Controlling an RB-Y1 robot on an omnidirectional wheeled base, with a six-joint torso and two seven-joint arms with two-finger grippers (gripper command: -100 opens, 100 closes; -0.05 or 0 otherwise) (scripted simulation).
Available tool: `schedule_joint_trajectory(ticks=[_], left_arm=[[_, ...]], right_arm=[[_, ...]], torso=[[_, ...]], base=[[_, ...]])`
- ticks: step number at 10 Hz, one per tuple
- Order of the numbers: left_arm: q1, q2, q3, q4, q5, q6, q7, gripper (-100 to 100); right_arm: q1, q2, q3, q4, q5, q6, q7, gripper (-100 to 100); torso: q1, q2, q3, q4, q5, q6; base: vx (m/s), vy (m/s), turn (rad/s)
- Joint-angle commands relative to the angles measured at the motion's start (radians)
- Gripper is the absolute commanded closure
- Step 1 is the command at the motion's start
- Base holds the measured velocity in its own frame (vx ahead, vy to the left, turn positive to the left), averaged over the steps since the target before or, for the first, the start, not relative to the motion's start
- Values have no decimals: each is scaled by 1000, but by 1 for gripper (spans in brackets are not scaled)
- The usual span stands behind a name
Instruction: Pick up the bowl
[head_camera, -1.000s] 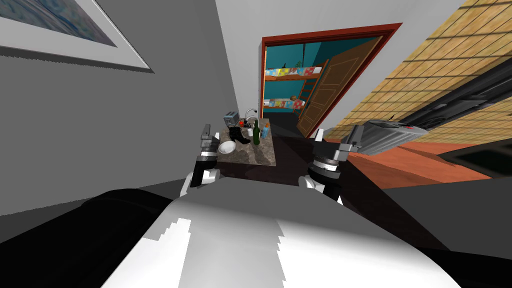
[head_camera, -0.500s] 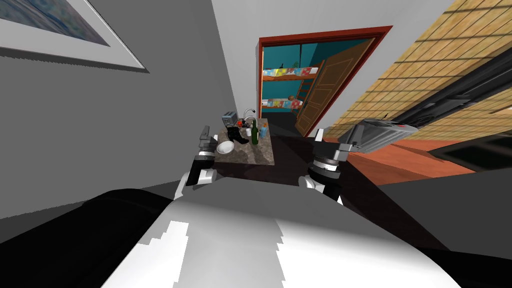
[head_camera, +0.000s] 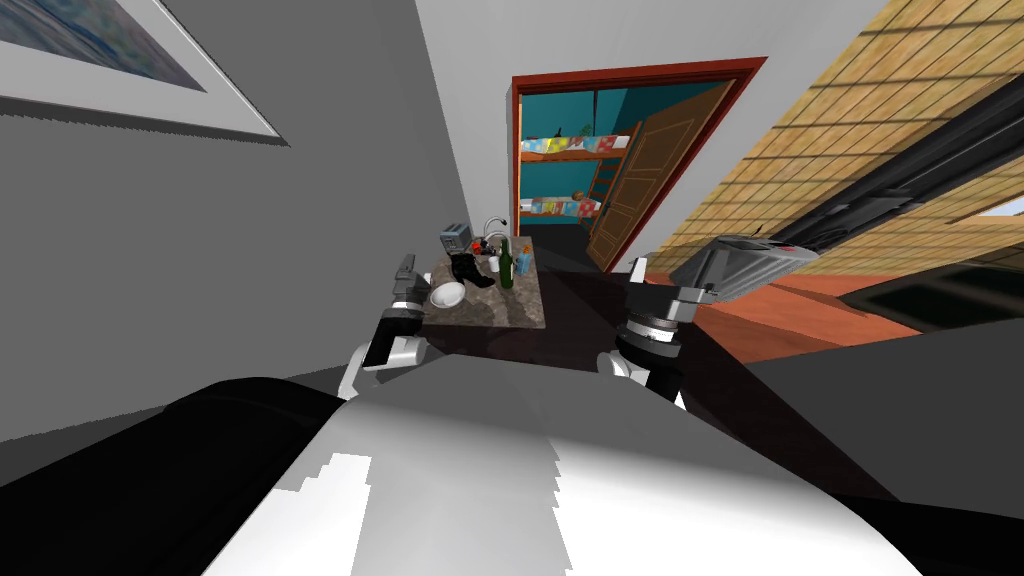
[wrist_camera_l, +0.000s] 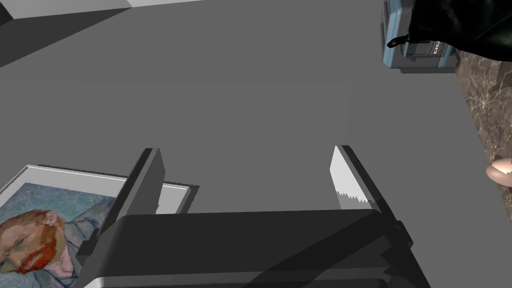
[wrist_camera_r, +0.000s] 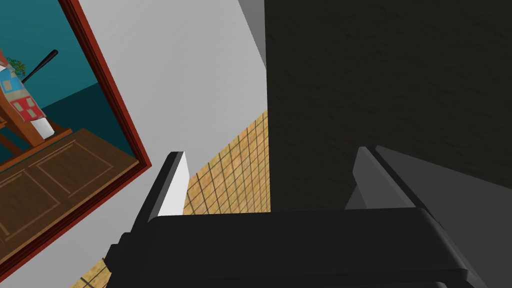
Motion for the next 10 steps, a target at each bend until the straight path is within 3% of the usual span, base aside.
schedule_joint_trajectory(ticks=[1,2,3,4,5,6,9,10], left_arm=[[0,10,29,1,13,50,16,-100],[0,10,29,1,13,68,16,-100],[0,20,55,3,25,99,31,-100],[0,20,55,3,25,123,31,-100],[0,28,81,5,38,152,46,-100],[0,28,81,5,38,180,46,-100],[-2,44,133,13,62,268,76,-100],[-2,44,133,13,62,294,76,-100]], right_arm=[[0,0,0,0,0,0,0,0],[0,0,0,0,0,0,0,0],[0,0,0,0,0,0,0,0],[0,0,0,0,0,0,0,0],[0,0,0,0,0,0,0,0],[0,0,0,0,0,0,0,0],[0,0,0,0,0,0,0,0],[0,0,0,0,0,0,0,0]], torso=[[0,0,0,0,0,0],[0,0,0,0,0,0],[0,0,0,0,0,0],[0,0,0,0,0,0],[0,0,0,0,0,0],[0,0,0,0,0,0],[0,0,0,0,0,0],[0,0,0,0,0,0]], base=[[-14,-17,-78],[-11,-13,-37],[-13,-20,-68],[-11,-17,-40],[-11,-21,-87],[-11,-16,-39],[-13,-19,-73],[-12,-16,-37]])
